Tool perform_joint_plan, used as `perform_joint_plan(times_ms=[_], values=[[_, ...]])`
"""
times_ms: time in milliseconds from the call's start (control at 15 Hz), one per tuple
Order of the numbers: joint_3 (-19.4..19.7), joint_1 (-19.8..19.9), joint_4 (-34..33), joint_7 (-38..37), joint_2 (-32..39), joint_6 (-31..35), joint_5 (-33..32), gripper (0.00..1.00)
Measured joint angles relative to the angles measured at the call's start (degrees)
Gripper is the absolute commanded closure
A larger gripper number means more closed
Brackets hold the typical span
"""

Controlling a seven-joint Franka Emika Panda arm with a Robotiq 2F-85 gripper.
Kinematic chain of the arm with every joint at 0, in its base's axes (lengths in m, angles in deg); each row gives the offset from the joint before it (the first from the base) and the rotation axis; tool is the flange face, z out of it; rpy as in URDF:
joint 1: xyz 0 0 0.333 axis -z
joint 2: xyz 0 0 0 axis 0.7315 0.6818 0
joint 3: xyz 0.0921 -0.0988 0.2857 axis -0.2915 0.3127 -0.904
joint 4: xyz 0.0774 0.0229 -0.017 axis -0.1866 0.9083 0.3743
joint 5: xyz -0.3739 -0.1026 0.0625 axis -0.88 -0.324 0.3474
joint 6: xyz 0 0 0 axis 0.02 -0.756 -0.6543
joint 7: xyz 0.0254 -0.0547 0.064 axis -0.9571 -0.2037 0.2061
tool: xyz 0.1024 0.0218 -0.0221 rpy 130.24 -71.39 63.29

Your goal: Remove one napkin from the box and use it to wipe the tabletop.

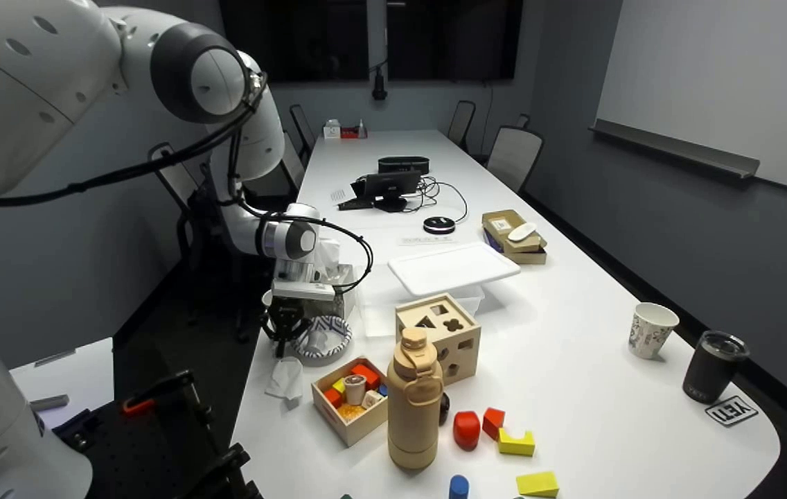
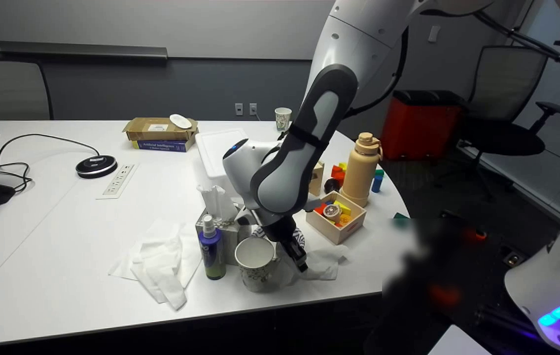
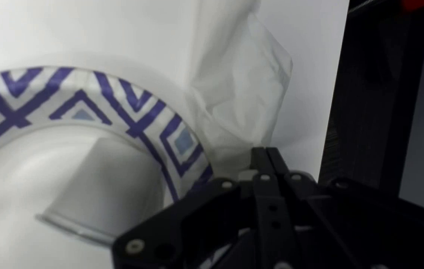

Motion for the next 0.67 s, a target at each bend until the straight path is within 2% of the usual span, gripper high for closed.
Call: perform_joint_plan(times_ms=[267, 667], values=[[-0.30, -0.01, -0.91, 1.56, 0.43, -0.99, 0.00, 1.00], [1.94, 0.04, -2.77, 4.07, 0.50, -12.44, -0.35, 1.00]])
